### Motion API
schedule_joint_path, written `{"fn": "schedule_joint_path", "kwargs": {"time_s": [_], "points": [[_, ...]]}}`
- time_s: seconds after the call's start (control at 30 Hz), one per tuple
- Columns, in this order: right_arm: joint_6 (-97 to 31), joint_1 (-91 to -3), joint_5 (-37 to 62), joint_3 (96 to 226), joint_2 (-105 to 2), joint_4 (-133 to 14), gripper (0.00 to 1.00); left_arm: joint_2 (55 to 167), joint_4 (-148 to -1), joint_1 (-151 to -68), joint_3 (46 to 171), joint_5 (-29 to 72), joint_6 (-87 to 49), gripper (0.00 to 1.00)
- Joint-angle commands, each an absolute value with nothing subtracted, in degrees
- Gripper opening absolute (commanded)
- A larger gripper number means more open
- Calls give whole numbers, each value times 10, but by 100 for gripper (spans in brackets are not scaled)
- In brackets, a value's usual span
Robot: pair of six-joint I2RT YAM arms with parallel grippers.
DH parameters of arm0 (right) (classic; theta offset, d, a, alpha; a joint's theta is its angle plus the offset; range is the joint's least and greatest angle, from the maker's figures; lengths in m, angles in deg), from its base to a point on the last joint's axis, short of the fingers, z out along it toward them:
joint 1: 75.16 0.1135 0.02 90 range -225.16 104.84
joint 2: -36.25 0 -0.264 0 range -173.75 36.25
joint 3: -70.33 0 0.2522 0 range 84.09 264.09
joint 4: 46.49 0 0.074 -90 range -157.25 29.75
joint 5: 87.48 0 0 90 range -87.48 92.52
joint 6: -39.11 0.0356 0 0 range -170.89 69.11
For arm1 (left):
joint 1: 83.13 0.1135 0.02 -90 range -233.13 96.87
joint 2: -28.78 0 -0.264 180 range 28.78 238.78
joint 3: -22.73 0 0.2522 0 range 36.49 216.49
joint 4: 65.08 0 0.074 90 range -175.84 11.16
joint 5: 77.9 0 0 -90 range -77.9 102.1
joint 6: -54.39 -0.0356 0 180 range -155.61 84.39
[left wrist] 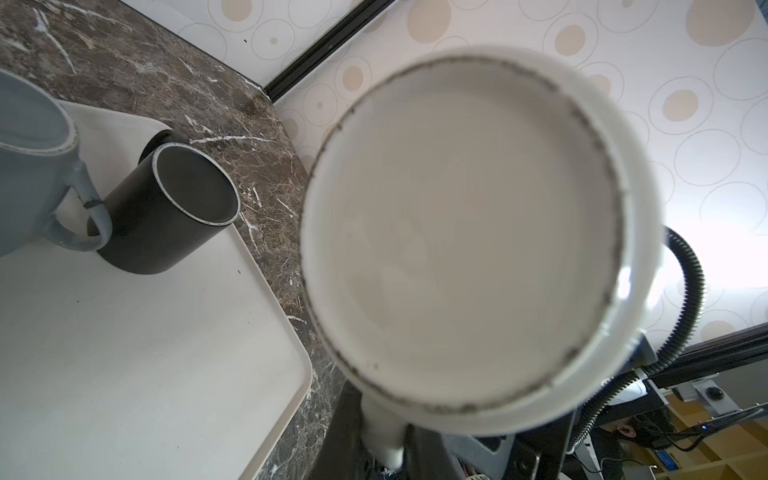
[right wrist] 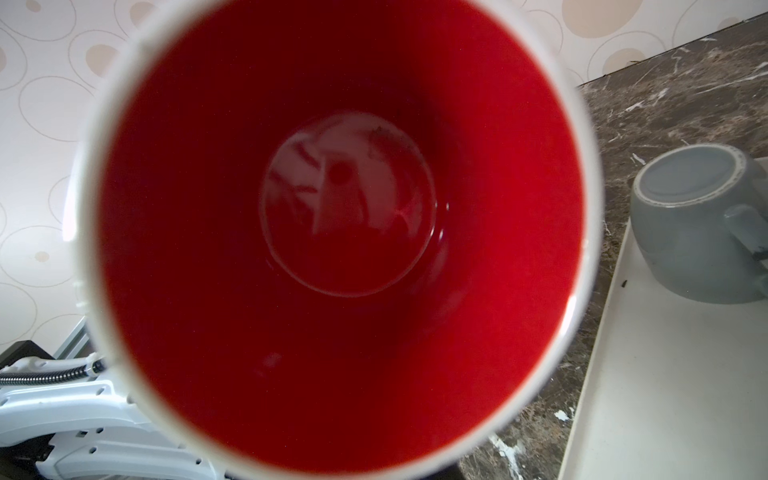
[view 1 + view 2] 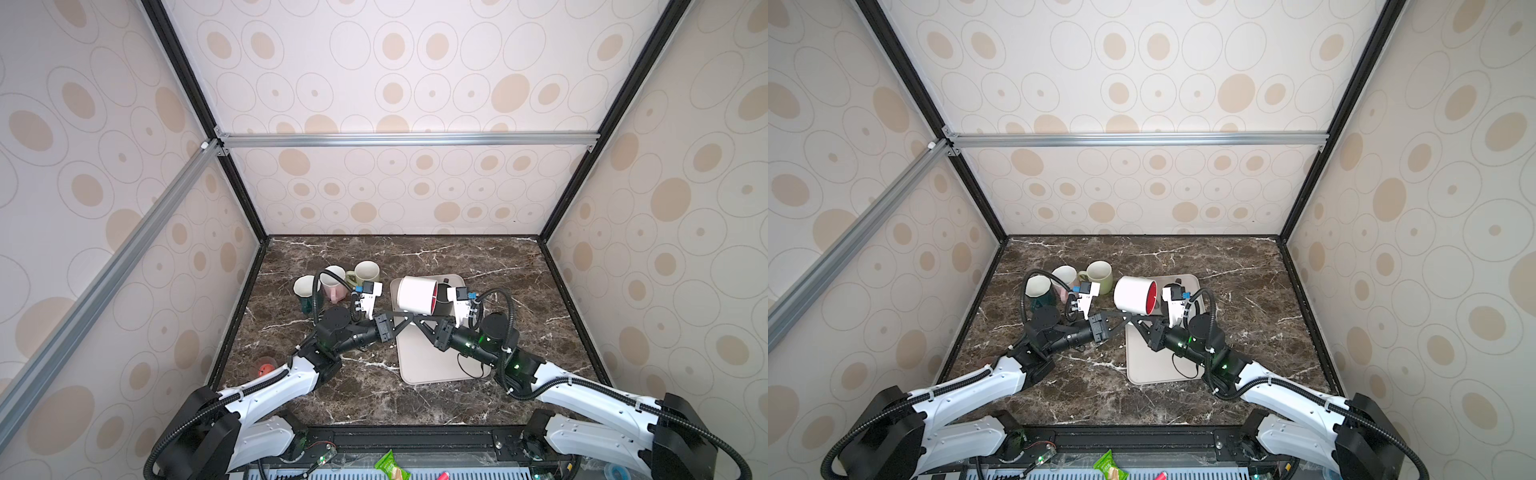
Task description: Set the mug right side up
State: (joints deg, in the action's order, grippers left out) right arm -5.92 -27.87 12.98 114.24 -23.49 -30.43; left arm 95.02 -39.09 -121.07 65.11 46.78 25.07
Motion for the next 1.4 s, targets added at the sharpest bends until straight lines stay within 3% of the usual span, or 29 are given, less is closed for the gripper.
{"fn": "schedule_joint_path", "kwargs": {"time_s": [0.0, 0.03, 0.1, 0.2, 0.5, 0.97, 1.13, 1.37], "points": [[-66, -277, 100, 1160, -231, -265, 0, 956, -405, -1212, 673, 475, 221, 0], [-64, -277, 88, 1155, -229, -266, 0, 957, -411, -1212, 674, 470, 219, 11], [-56, -277, 54, 1138, -222, -259, 0, 960, -417, -1213, 676, 456, 211, 53], [-50, -277, 8, 1121, -209, -277, 0, 962, -419, -1211, 676, 430, 203, 98], [-72, -277, -90, 1101, -154, -388, 0, 981, -439, -1211, 676, 416, 186, 98], [-87, -285, -234, 1164, -33, -697, 0, 966, -525, -1212, 647, 374, 72, 98], [-96, -326, -211, 1226, -35, -791, 0, 941, -561, -1211, 638, 324, 26, 98], [-141, -398, -170, 1317, -86, -855, 0, 905, -448, -1212, 560, 301, 13, 98]]}}
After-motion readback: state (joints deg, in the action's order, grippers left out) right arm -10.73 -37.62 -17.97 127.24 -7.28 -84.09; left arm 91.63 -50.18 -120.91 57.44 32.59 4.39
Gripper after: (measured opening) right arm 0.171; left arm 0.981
